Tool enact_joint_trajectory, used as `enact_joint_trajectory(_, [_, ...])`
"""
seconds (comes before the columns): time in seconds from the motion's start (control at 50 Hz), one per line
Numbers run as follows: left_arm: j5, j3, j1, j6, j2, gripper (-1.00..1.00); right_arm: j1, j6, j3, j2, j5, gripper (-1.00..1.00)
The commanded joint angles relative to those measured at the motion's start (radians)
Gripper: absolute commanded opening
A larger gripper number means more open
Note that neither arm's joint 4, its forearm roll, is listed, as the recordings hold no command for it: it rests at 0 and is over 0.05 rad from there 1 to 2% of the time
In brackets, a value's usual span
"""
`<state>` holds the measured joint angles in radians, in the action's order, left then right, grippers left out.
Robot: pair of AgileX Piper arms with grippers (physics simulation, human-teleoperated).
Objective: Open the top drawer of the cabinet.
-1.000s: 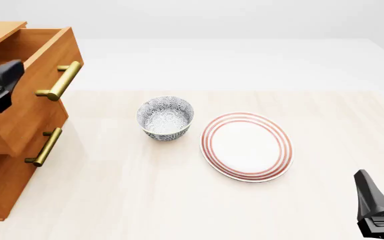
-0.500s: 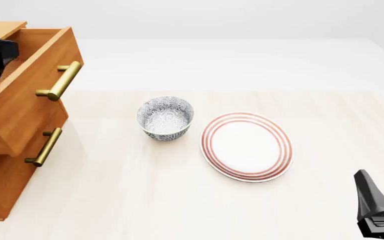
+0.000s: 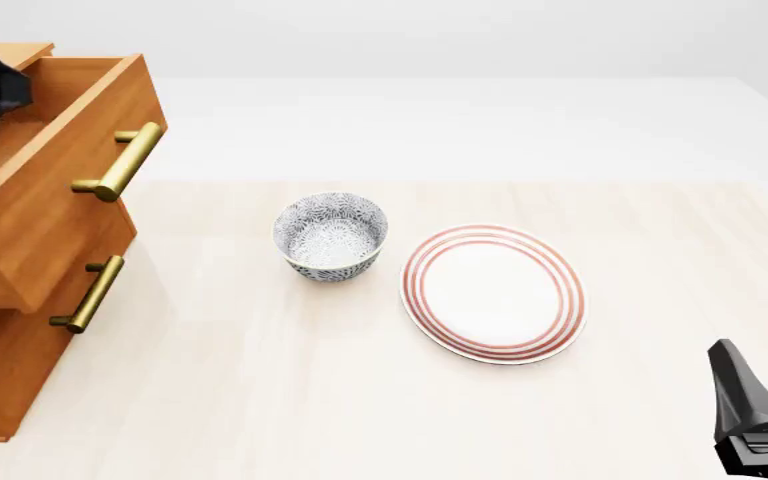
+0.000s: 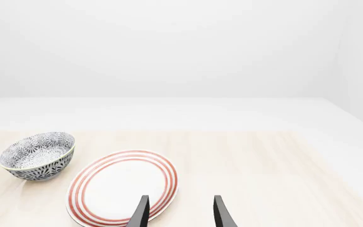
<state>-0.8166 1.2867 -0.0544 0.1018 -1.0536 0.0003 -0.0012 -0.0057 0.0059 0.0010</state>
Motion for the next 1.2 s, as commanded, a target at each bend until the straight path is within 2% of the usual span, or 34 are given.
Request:
enact_joint_trajectory(0.02, [-0.047,0.04,-0.012,-0.045,-0.039,1.0,0.0,0.0,0.001,-0.001,-0.001,1.0])
enact_joint_trajectory(0.18, [-0.087,0.081,-0.01,-0.07,-0.069,1.0,0.0,0.0,0.001,-0.001,-0.001,1.0])
enact_joint_trajectory(0.36, [-0.084,0.093,-0.002,-0.098,-0.086,1.0,0.0,0.0,0.001,-0.001,-0.001,1.0])
enact_joint_trajectory(0.58, [-0.052,0.058,-0.014,-0.118,-0.084,1.0,0.0,0.0,0.001,-0.001,-0.001,1.0])
enact_joint_trajectory(0.96, [0.002,0.023,0.017,-0.147,-0.114,1.0,0.0,0.0,0.001,-0.001,-0.001,1.0])
enact_joint_trajectory(1.2, [0.052,-0.036,0.018,-0.153,-0.126,1.0,0.0,0.0,0.001,-0.001,-0.001,1.0])
